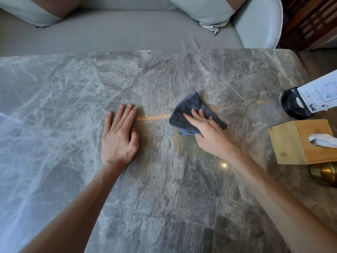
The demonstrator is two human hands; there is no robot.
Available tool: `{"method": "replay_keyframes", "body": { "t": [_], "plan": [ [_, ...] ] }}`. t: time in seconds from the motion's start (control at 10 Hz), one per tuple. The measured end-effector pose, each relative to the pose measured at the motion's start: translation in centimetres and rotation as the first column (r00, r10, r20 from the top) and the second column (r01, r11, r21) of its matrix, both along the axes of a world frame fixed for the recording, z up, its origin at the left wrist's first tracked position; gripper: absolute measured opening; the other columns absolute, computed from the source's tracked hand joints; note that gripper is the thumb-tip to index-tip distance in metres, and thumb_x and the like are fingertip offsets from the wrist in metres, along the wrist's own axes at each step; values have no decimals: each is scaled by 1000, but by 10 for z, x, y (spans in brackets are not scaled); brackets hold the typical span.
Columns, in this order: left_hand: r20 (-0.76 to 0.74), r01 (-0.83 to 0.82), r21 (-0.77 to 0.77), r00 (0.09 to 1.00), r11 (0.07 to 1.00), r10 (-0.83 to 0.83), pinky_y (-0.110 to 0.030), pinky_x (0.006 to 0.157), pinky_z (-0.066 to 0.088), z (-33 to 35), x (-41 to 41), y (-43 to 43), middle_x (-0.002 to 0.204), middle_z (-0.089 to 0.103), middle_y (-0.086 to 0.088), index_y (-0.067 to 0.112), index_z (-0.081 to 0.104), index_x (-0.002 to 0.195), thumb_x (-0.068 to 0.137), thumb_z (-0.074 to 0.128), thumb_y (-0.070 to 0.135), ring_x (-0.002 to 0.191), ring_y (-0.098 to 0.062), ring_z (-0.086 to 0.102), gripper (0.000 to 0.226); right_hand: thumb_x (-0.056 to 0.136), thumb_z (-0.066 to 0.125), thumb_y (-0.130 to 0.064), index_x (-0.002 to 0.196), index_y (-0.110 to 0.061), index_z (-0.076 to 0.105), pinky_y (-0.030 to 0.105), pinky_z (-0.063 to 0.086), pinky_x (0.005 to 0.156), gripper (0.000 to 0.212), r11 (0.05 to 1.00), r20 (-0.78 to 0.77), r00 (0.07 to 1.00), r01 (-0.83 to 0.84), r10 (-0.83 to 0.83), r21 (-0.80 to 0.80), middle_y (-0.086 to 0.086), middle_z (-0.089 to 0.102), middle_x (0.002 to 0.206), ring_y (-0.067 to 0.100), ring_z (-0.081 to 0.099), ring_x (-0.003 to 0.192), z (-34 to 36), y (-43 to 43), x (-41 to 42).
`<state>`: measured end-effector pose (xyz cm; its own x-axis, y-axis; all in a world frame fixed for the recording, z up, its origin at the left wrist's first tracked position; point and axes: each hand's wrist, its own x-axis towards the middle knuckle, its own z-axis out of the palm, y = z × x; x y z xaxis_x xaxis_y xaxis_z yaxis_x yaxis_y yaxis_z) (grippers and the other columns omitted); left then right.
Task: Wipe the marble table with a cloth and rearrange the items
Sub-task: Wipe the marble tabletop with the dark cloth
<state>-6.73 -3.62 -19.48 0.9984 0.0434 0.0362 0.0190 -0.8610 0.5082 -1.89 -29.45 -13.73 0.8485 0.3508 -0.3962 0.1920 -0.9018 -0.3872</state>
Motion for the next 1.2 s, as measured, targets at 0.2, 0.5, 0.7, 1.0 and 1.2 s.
{"method": "replay_keyframes", "body": {
  "t": [0.2,0.5,0.7,1.0,1.2],
  "plan": [
    [10,0,-6,1000,1000,0,-41,125,5,-1,-1,1,160,28,8,22,34,151,92,32,23,151,-9,13,59,86,42,12,152,-24,26,51,10,122,77,996,-1,998,-70,70,47,6,14,162,23,2,151,0,-2,-13],
    [7,-6,-21,1000,1000,6,-42,125,5,1,-1,-1,160,27,9,22,34,151,92,31,24,151,-9,13,59,78,44,19,148,-26,35,46,7,124,84,985,16,990,-142,142,96,4,21,160,17,6,150,-5,-9,-22],
    [6,-6,-12,1000,1000,6,-42,125,5,1,0,-1,160,27,8,23,34,151,92,30,25,151,-8,12,59,73,46,22,143,-28,43,43,9,124,87,971,22,978,-210,208,119,1,27,157,12,12,149,-7,-17,-25],
    [4,-7,-10,1000,1000,7,-41,125,4,1,0,0,160,27,9,22,35,150,91,29,25,151,-8,12,59,62,44,22,136,-27,50,41,11,124,89,942,-3,949,-312,315,126,0,36,152,14,20,147,-4,-27,-21],
    [0,-6,-7,1000,1000,6,-41,125,5,0,0,0,160,26,10,23,35,150,92,29,25,151,-8,12,59,59,42,22,135,-30,52,39,10,124,93,918,-49,922,-377,385,121,-3,35,151,7,18,147,1,-35,-20]
  ]
}}
